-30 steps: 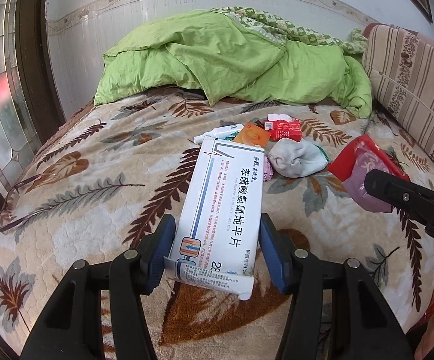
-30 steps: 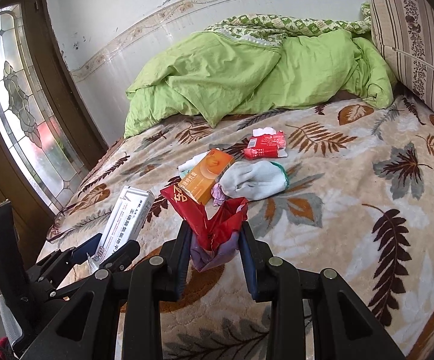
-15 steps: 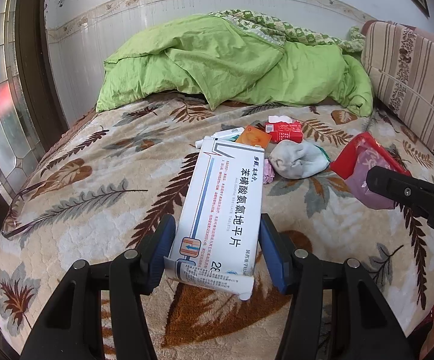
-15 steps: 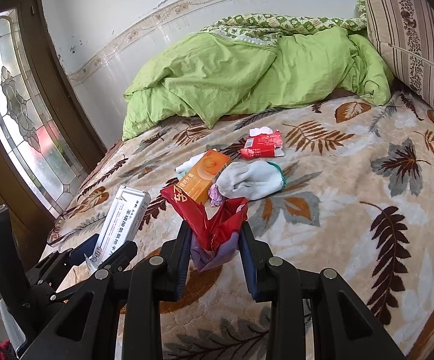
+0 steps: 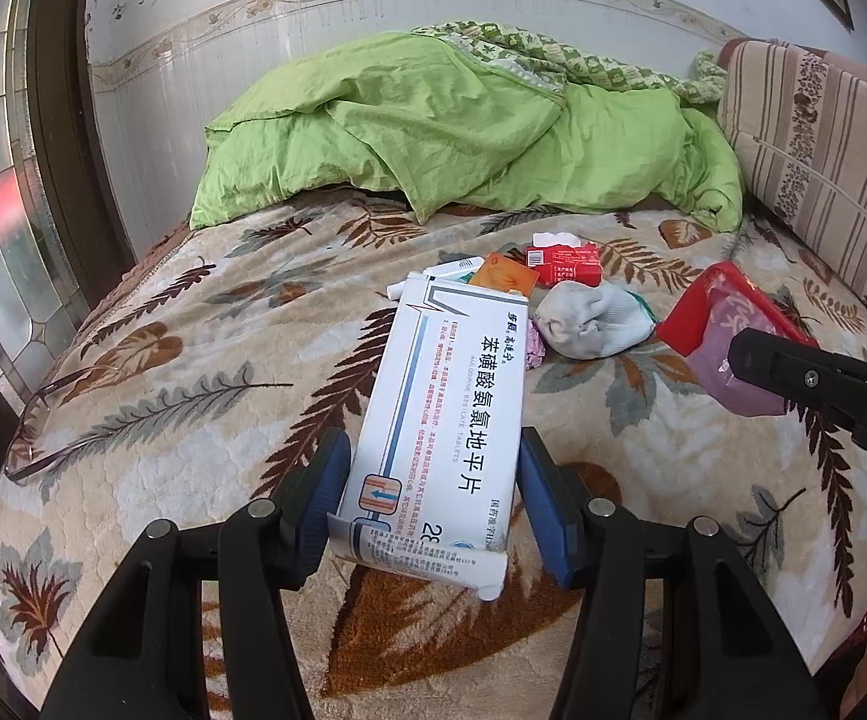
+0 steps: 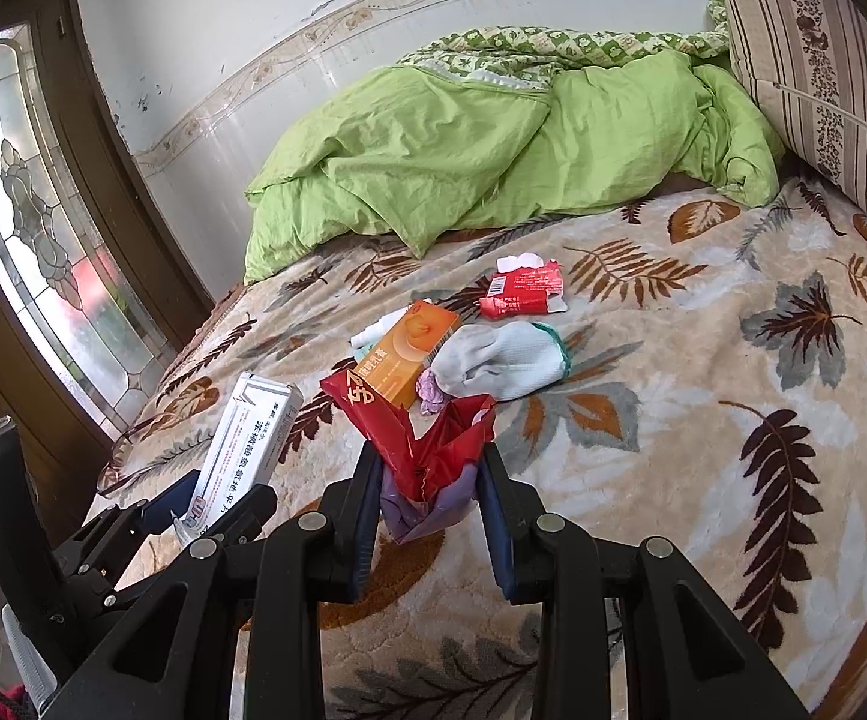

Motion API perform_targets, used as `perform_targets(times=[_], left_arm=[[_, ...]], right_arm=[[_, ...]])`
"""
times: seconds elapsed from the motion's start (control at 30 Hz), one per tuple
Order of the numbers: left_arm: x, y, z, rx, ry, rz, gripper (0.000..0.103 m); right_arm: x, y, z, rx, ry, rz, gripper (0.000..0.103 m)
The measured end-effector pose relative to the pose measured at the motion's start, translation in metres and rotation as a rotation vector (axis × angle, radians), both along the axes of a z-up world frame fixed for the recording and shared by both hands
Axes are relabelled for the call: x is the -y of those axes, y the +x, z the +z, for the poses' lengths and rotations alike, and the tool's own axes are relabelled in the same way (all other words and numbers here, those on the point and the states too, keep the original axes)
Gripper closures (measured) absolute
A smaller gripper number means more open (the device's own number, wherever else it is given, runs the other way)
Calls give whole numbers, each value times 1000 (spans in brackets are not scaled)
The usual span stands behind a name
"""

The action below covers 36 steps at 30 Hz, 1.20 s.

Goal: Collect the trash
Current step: 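Lift and hold the white tablet box and red wrapper above the bed with both tools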

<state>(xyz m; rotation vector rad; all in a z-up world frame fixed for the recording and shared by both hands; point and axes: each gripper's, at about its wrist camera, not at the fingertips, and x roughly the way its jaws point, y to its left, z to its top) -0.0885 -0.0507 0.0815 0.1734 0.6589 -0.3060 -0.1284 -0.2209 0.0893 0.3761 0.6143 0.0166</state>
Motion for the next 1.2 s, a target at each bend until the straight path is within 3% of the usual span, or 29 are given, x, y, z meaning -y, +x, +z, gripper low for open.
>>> perform_targets(times=[0.9, 1.2], left_arm=[[2, -1, 1, -10, -10, -10, 48], [0, -10, 9, -36, -31, -17, 48]], right_arm=[[2, 0, 1, 4, 4, -2, 70], [7, -16, 7, 23, 52, -17, 70]])
